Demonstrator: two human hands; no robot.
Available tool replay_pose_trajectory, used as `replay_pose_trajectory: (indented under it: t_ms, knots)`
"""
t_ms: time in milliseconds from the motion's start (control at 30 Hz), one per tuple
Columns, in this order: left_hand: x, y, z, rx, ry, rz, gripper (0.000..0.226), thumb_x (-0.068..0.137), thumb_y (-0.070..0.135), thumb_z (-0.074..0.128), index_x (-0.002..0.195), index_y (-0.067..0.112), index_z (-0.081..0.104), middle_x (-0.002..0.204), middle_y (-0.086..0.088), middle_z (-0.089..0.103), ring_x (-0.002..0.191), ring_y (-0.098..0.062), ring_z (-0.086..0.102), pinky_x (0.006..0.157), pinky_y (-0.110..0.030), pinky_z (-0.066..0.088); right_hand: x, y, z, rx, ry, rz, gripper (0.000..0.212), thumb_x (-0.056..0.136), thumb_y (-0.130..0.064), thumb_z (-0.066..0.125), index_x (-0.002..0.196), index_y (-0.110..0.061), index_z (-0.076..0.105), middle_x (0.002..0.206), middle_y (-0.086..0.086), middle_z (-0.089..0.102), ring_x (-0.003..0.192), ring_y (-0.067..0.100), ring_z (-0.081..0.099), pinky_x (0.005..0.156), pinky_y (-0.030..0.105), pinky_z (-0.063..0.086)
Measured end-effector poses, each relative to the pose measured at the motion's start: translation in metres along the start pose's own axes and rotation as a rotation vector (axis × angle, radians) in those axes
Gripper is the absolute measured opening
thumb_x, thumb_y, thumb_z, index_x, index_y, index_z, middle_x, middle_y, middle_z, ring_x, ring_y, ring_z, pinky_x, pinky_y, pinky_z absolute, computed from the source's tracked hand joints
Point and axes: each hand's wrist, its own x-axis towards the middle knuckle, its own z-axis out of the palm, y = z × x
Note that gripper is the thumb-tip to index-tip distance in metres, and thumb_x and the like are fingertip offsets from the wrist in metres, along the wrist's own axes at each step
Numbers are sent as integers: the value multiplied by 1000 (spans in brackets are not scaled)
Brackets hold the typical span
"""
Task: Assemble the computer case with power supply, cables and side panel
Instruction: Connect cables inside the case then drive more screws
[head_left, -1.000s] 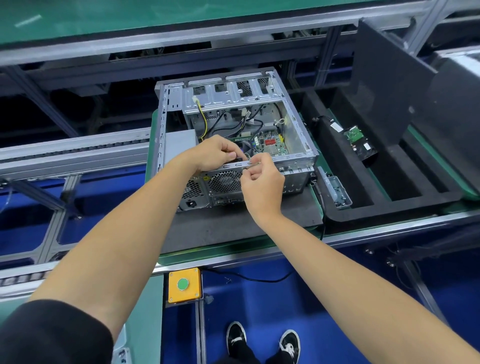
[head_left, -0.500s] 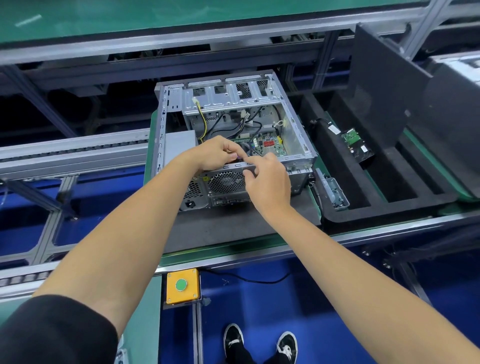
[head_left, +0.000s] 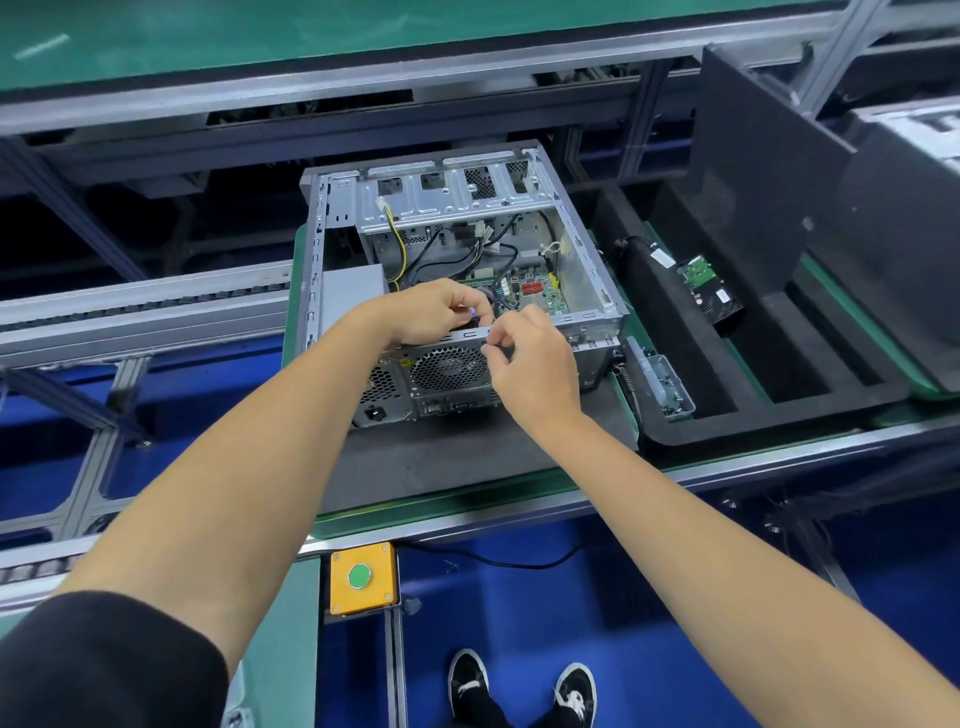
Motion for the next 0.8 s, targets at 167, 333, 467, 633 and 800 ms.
replay_pose_trajectory:
  t_ms: [167, 333, 467, 633, 800]
  knots:
    - [-2, 1, 0, -86, -2, -11, 21, 98, 6, 41, 88, 10, 59, 69, 2, 45, 63, -14, 34, 68, -30, 30, 0, 1, 1, -15, -6, 7, 7, 90, -12, 68, 86, -9, 62, 94, 5, 55, 75, 27, 57, 63, 39, 50]
    - [-6, 1, 1, -160, -8, 44, 7, 91, 11, 60, 89, 5, 62, 78, 5, 56, 66, -7, 44, 70, -26, 36, 1, 2, 0, -10, -9, 6, 7, 89, -12, 69, 88, -7, 63, 94, 6, 55, 76, 28, 57, 63, 39, 48]
    - [-7, 0, 3, -138, 7, 22, 16, 79, 10, 74, 92, 12, 65, 88, 4, 60, 76, -16, 48, 74, -32, 38, 1, 5, -1, -3, -2, 1, 10, 89, -13, 71, 91, -7, 63, 95, 6, 55, 76, 27, 57, 63, 39, 48]
    - [-13, 0, 2, -250, 70, 38, 21, 82, 9, 73, 100, 21, 71, 108, -11, 68, 98, -30, 60, 91, -40, 47, -2, 8, 0, 28, 1, -54, 13, 88, -13, 73, 94, -8, 62, 96, 4, 51, 67, 21, 50, 63, 37, 47]
    - [-16, -3, 1, -278, 115, 27, 22, 90, 7, 63, 99, 25, 73, 108, -11, 71, 93, -20, 63, 90, -41, 48, -3, 13, 1, 41, 9, -129, 7, 89, -8, 71, 91, -2, 70, 95, 10, 59, 66, 21, 51, 64, 38, 49]
